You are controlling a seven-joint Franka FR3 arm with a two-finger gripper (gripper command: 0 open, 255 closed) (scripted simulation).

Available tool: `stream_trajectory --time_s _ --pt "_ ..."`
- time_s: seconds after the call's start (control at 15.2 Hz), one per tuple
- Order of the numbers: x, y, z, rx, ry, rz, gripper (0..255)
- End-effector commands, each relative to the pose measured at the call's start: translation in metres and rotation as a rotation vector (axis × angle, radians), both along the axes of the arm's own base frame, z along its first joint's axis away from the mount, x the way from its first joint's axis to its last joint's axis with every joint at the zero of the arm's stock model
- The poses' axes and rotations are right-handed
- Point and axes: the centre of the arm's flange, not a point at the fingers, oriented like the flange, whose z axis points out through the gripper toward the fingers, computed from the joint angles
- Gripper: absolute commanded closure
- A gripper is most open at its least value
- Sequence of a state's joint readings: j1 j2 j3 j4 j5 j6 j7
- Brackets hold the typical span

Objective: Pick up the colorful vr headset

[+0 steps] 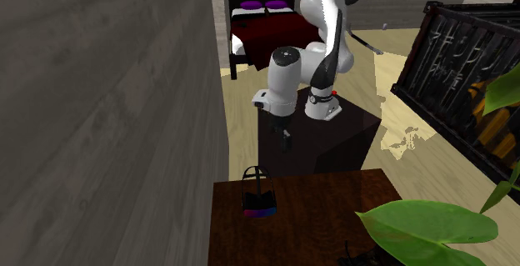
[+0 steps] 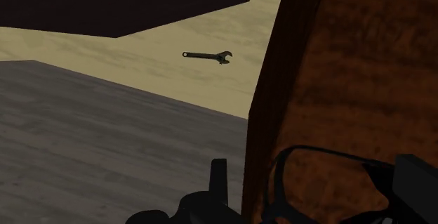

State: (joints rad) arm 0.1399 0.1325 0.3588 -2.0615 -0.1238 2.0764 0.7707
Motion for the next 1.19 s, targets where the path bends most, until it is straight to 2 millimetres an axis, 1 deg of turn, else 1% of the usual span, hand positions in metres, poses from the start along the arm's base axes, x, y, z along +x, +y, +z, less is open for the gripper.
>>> stream_trajectory --time_s 0.0,0.73,0.79,1.12 --pt "0.016 0.015 -0.014 -0.004 -0.005 -0.006 0" --pt "0.099 0.107 -0.089 -0.026 -0.029 -0.035 0" --pt "0.103 0.111 -0.092 -0.026 -0.03 -0.036 0" --pt "0.103 0.111 -0.118 -0.026 -0.03 -0.036 0"
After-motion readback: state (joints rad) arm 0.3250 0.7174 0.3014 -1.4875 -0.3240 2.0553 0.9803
